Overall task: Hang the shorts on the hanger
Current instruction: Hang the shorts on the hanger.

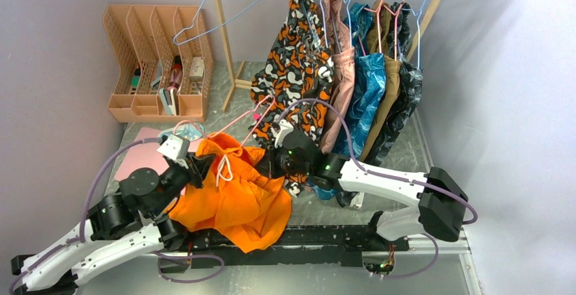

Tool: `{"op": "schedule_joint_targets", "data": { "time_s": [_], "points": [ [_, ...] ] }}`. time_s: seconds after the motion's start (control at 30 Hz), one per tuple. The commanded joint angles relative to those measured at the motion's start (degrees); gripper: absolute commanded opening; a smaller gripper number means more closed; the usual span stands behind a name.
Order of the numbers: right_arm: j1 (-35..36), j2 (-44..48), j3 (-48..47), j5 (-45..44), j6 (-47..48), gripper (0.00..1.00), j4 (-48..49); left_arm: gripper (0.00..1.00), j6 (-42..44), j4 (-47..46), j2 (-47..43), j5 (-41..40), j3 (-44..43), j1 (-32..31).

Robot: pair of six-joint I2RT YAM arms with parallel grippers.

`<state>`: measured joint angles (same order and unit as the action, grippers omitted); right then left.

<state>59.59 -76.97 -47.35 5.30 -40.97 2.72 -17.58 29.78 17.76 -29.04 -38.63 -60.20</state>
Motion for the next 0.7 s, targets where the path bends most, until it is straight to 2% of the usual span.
{"op": "schedule_joint_targets", "data": {
  "time_s": [0.0, 0.1, 0.2, 0.3, 0.43, 0.53, 0.67],
  "points": [
    [1.83, 4.97, 0.96, -5.04, 3.83, 0.0, 1.54, 0.07, 9.09, -8.75, -0.33, -1.04, -6.75, 0.17],
    [3.21, 9.5, 5.0, -8.54, 4.21, 0.0, 6.1, 0.07, 14.85, -11.83, 1.49, 3.95, -11.34, 0.15],
    [3.66, 14.09, 9.43, -8.99, 4.64, 0.0, 12.95, 0.07, 19.71, -13.13, 5.22, 12.81, -17.1, 0.15],
    [4.27, 17.22, 11.45, -8.05, 5.99, 0.0, 17.46, 0.07, 22.71, -10.42, 10.45, 23.76, -24.02, 0.14],
    [4.48, 21.42, 13.18, -5.46, 7.96, 0.0, 20.91, 0.07, 24.98, -5.37, 14.71, 34.05, -31.0, 0.18],
    [4.49, 26.47, 14.54, -6.1, 8.26, 0.0, 21.3, 0.07, 25.84, -2.58, 16.06, 37.67, -33.83, 0.18],
    [4.48, 36.32, 17.78, -10.6, 7.64, 0.0, 20.47, 0.07, 25.88, -0.5, 15.62, 36.29, -35.27, 0.11]
  ]
}}
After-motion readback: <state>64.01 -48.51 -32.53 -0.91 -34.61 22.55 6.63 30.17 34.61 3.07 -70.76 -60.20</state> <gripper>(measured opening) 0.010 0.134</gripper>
